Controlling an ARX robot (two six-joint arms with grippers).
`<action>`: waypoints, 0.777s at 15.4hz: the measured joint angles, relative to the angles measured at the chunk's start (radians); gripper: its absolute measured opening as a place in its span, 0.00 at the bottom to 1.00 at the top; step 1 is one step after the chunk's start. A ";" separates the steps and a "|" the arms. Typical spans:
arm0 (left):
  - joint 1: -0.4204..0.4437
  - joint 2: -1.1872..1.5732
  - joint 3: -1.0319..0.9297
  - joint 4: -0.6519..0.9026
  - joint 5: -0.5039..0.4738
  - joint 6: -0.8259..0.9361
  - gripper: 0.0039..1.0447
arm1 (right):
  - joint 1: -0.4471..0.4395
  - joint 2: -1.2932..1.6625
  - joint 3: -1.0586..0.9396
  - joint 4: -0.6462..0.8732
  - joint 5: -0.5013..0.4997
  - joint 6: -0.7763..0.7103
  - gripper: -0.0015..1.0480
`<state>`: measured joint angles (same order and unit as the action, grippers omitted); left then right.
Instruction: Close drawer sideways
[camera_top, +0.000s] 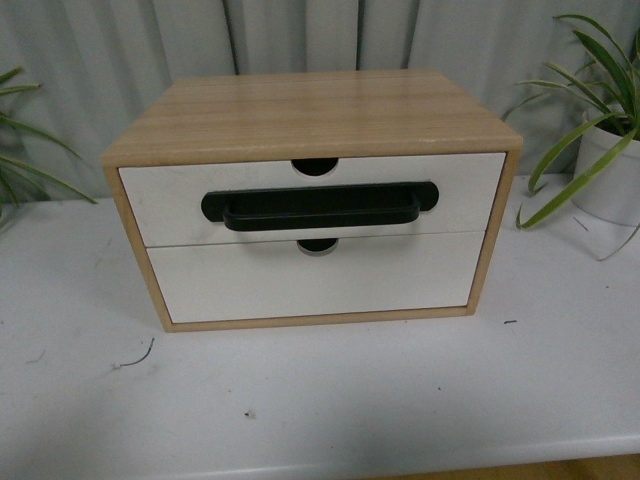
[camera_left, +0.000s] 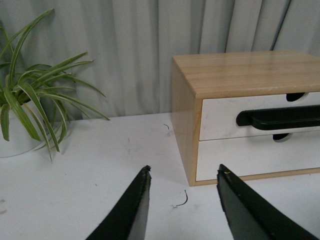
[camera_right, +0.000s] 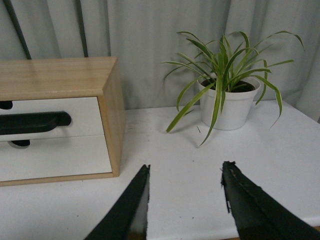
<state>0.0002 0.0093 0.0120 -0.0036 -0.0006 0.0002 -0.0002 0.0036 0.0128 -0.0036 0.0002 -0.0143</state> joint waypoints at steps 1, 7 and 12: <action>0.000 0.000 0.000 0.000 0.000 0.000 0.50 | 0.000 0.000 0.000 0.000 0.000 0.000 0.48; 0.000 0.000 0.000 0.000 0.000 0.000 0.94 | 0.000 0.000 0.000 0.000 0.000 0.001 0.94; 0.000 0.000 0.000 0.000 0.000 0.000 0.94 | 0.000 0.000 0.000 0.000 0.000 0.001 0.94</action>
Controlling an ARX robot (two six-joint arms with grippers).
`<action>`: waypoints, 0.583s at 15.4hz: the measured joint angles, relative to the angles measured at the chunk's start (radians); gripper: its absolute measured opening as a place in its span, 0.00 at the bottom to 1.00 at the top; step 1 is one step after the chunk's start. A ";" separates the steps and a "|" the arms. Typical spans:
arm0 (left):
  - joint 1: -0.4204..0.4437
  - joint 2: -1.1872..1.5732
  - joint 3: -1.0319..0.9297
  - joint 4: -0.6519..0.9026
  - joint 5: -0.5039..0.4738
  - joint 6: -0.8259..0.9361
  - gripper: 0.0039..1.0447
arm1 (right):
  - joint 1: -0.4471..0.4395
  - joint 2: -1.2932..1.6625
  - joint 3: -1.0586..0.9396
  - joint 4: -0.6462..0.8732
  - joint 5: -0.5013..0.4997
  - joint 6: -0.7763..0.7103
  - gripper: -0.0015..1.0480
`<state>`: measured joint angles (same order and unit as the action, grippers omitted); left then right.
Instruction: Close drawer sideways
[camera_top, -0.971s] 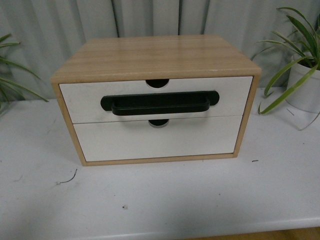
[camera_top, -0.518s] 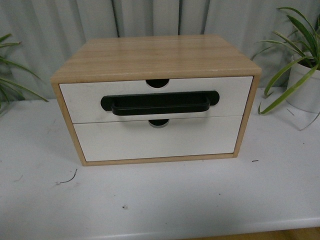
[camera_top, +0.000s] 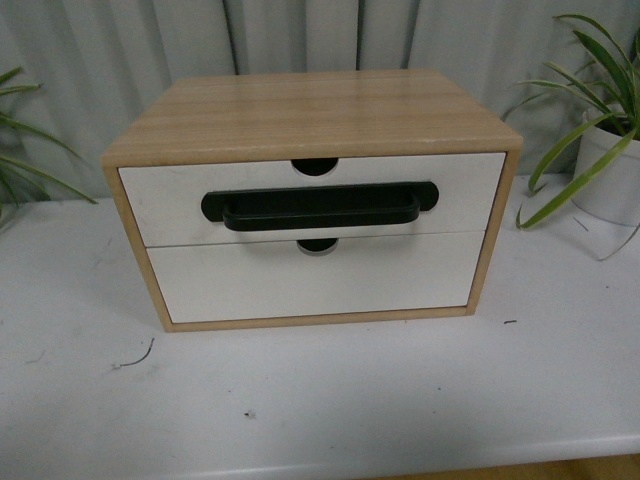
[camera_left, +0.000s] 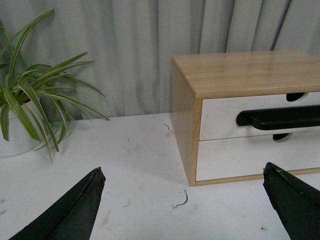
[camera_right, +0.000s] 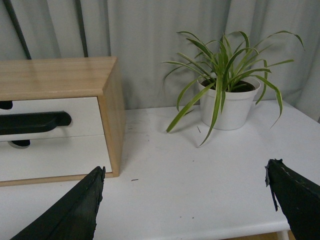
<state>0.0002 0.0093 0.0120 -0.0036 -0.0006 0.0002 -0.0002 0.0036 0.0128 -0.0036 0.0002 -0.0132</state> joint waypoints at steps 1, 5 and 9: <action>0.000 0.000 0.000 0.000 0.000 0.000 0.94 | 0.000 0.000 0.000 0.000 0.000 0.000 0.94; 0.000 0.000 0.000 0.000 0.000 0.000 0.94 | 0.000 0.000 0.000 0.000 0.000 0.000 0.94; 0.000 0.000 0.000 0.000 0.000 0.000 0.94 | 0.000 0.000 0.000 0.000 0.000 0.000 0.94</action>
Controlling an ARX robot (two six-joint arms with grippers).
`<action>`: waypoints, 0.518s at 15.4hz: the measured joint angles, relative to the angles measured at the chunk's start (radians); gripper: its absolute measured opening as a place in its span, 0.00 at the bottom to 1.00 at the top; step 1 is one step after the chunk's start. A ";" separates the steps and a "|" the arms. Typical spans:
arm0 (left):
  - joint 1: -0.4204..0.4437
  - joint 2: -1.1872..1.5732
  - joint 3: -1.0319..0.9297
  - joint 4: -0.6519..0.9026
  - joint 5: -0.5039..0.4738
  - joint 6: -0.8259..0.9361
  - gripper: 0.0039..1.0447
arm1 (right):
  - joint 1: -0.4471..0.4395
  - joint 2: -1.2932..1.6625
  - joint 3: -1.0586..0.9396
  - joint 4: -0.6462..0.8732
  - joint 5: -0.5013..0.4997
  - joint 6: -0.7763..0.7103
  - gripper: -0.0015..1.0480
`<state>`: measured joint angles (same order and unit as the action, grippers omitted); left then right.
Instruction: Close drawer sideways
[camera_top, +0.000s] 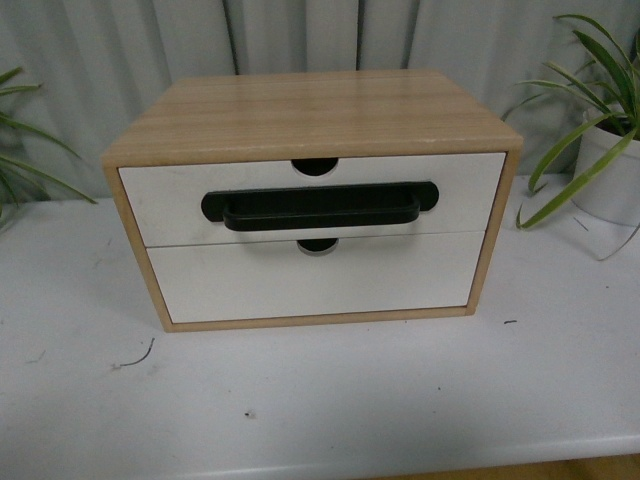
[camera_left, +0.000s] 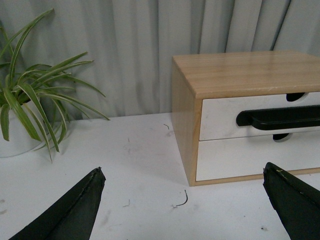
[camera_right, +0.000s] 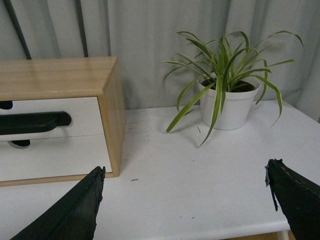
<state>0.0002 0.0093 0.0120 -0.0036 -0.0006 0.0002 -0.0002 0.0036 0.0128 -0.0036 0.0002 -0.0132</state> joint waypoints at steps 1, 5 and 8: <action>0.000 0.000 0.000 0.000 0.000 0.000 0.94 | 0.000 0.000 0.000 0.000 0.000 0.000 0.94; 0.000 0.000 0.000 0.000 0.000 0.000 0.94 | 0.000 0.000 0.000 0.000 0.000 0.000 0.94; 0.000 0.000 0.000 0.000 0.000 0.000 0.94 | 0.000 0.000 0.000 0.000 0.000 0.000 0.94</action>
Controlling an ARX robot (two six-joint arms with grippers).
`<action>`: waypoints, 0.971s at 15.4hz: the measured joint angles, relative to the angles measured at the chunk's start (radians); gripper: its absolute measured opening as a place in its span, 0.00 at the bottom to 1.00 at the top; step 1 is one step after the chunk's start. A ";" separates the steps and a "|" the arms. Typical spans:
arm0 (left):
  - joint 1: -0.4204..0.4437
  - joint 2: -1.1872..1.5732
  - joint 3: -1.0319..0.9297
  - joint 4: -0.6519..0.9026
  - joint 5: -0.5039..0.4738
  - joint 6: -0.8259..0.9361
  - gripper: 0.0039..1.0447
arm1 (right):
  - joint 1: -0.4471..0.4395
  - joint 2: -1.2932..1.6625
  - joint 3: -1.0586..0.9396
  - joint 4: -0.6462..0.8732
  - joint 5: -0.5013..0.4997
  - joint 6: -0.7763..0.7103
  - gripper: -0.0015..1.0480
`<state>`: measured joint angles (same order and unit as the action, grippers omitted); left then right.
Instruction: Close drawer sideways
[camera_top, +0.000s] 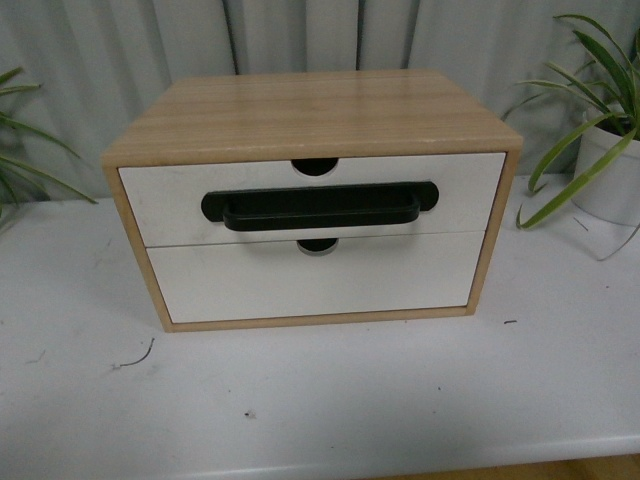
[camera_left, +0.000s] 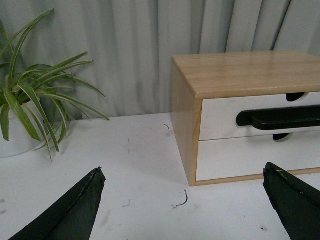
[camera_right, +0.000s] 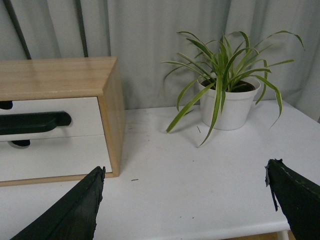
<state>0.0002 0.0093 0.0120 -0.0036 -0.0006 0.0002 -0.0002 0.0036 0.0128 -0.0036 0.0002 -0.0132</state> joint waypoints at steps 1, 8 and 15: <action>0.000 0.000 0.000 0.000 0.000 0.000 0.94 | 0.000 0.000 0.000 0.000 0.000 0.000 0.94; 0.000 0.000 0.000 0.000 0.000 0.000 0.94 | 0.000 0.000 0.000 0.000 0.000 0.000 0.94; 0.000 0.000 0.000 0.000 0.000 0.000 0.94 | 0.000 0.000 0.000 0.000 0.000 0.000 0.94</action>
<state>0.0002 0.0093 0.0120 -0.0036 -0.0010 0.0002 -0.0002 0.0036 0.0128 -0.0036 -0.0002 -0.0132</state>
